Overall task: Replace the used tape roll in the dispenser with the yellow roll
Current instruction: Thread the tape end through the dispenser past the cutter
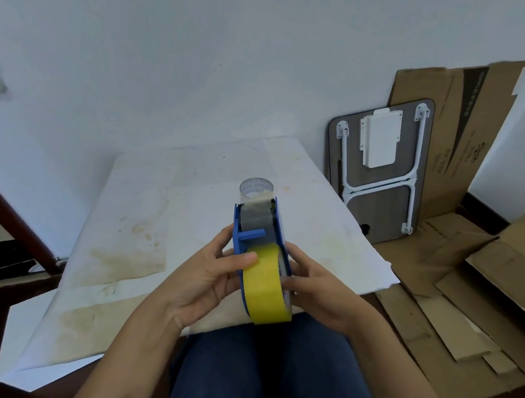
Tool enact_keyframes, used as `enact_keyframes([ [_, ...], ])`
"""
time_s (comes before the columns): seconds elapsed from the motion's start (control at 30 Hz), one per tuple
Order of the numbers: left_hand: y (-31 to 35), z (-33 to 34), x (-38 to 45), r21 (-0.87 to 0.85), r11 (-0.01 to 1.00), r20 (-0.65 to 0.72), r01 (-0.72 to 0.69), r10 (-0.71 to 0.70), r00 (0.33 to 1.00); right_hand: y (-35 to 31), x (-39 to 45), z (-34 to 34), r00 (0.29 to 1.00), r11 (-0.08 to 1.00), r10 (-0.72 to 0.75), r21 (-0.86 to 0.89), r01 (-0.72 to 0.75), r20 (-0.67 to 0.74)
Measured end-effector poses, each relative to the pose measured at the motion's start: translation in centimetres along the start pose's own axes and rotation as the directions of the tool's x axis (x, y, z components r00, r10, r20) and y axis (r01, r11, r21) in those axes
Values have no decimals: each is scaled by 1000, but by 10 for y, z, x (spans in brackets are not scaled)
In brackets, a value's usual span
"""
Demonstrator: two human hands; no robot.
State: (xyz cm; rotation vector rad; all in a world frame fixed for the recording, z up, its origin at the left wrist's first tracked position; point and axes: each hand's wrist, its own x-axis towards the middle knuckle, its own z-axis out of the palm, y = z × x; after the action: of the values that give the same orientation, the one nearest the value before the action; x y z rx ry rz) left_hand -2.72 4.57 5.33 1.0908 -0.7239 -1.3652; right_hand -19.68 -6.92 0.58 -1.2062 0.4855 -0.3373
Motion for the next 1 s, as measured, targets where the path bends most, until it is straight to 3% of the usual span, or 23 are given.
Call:
enact_keyframes([
  [0.13,8,10,-3,275,961,-28,18,-11,1000,7,13,12,947,969,-106,-246,30,-304],
  [0.23,31,8,-12,607,794,-151,33,75,986,9,14,6,917,934,-193,-353,62,-349],
  [0.37,49,12,-14,709,703,-257,-59,336,906,7,10,3,908,897,-246,-436,80,-340],
  [0.47,51,18,-3,713,700,-238,-39,294,926,9,12,5,908,883,-261,-461,87,-329],
  [0.63,54,18,13,584,811,-261,41,140,955,7,13,7,924,868,-273,-484,116,-268],
  [0.8,54,11,17,421,903,-238,-83,199,951,5,14,4,939,882,-220,-464,77,-263],
  [1.0,54,4,19,469,873,-266,-132,282,922,0,14,2,972,889,-143,-455,43,-188],
])
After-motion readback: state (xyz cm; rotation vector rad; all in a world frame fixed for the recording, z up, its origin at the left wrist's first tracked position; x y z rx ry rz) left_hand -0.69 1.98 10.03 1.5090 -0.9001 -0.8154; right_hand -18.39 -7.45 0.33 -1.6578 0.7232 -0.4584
